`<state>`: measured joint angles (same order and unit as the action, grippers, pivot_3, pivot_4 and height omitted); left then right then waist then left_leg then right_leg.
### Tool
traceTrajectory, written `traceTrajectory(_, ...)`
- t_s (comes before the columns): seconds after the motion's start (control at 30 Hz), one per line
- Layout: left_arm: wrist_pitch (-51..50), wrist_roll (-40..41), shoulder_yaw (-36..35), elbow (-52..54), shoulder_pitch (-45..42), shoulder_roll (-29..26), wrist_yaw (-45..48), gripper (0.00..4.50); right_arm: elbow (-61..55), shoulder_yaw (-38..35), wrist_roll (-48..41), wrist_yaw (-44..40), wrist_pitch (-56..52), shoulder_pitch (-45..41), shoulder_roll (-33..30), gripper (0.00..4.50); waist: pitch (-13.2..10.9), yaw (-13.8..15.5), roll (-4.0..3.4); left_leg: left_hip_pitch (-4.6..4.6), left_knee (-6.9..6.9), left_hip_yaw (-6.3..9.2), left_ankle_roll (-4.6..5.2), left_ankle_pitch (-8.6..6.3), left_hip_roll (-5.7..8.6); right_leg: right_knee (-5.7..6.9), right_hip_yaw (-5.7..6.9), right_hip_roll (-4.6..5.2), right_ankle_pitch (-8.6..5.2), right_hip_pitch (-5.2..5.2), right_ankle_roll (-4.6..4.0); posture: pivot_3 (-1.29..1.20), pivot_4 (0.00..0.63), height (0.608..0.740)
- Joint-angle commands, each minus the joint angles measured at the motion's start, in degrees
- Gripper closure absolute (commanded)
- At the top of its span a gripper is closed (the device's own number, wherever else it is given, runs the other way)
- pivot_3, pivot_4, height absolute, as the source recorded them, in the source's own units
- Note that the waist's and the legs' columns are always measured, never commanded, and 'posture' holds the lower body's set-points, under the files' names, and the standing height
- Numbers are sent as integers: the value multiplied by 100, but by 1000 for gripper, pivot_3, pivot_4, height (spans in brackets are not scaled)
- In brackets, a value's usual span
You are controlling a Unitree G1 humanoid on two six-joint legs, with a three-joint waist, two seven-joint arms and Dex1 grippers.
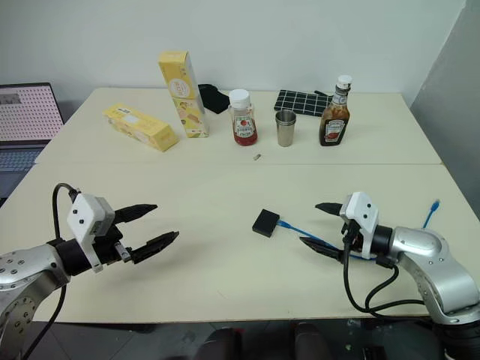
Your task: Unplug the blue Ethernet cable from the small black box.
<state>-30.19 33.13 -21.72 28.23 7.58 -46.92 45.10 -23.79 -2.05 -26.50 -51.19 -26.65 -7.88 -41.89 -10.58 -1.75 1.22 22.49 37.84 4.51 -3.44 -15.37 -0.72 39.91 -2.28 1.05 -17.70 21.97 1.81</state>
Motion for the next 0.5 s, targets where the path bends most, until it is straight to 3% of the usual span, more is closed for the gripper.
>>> traceTrajectory(0.03,-23,132,-125,220,64,30,26,0,0,-82,-25,-80,152,-94,-8,18,0,0,0,0,0,0,0,0,0,0,-1,0,0,0,0,0,150,740)
traceTrajectory(0.5,21,131,-36,198,11,132,14,0,99,-4,118,-113,130,-103,-77,18,0,3,0,0,0,-1,0,0,0,0,0,0,0,0,0,0,150,740)
